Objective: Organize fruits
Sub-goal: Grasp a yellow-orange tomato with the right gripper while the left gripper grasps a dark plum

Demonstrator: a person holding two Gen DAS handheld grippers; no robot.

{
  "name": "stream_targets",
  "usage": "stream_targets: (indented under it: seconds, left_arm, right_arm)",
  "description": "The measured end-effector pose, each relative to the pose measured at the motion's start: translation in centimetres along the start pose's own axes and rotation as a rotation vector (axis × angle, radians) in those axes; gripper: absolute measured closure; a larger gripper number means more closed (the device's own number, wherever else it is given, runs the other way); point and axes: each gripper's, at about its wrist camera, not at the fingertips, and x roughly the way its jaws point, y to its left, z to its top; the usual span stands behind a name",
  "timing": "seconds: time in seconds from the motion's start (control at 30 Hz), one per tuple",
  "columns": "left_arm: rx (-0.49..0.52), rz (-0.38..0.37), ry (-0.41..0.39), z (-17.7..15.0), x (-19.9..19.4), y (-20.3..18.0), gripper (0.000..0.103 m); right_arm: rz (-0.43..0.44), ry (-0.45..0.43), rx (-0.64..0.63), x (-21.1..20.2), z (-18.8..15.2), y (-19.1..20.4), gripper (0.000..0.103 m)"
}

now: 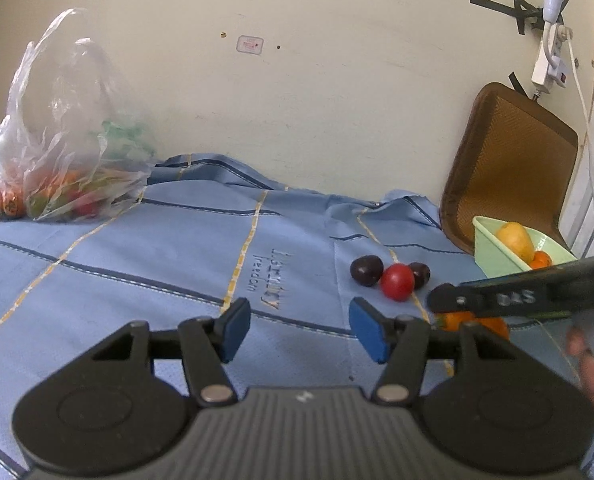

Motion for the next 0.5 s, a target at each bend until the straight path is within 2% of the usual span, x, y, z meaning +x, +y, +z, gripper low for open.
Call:
stream_targets:
  seconds: [0.2,0.23,0.37,0.43,0.5]
  left_arm:
    - [-0.008,-0.013,-0.005,0.0,-0.2,0.2,0.044]
    - [-0.016,-0.022,-0.007,0.1,-0.2,0.3,0.044]
    - [-0.095,-0.077,0.005,0.3,-0.3,1.4,0.043]
    - [-0.141,-0.092,0.019,0.3,-0.1,2.1,0.043]
    - [-0.183,-0.113,0.028,0.3,0.1,2.7,0.043]
  right_arm:
    - [-0.038,0.03,-0.002,0.6,0.6,1.0,0.067]
    - [-0.04,0.02,-0.019,0.1,0.4,1.4,0.08]
    - [0.061,-0.062,-0.154,-2.3,-0.7,4.2,0.079]
    - [0.087,-0.064,-0.244,-2.9,-2.0,6.0,0.079]
    - [0.129,-0.044,-0.283,-2.9,-3.3,7.1,0.078]
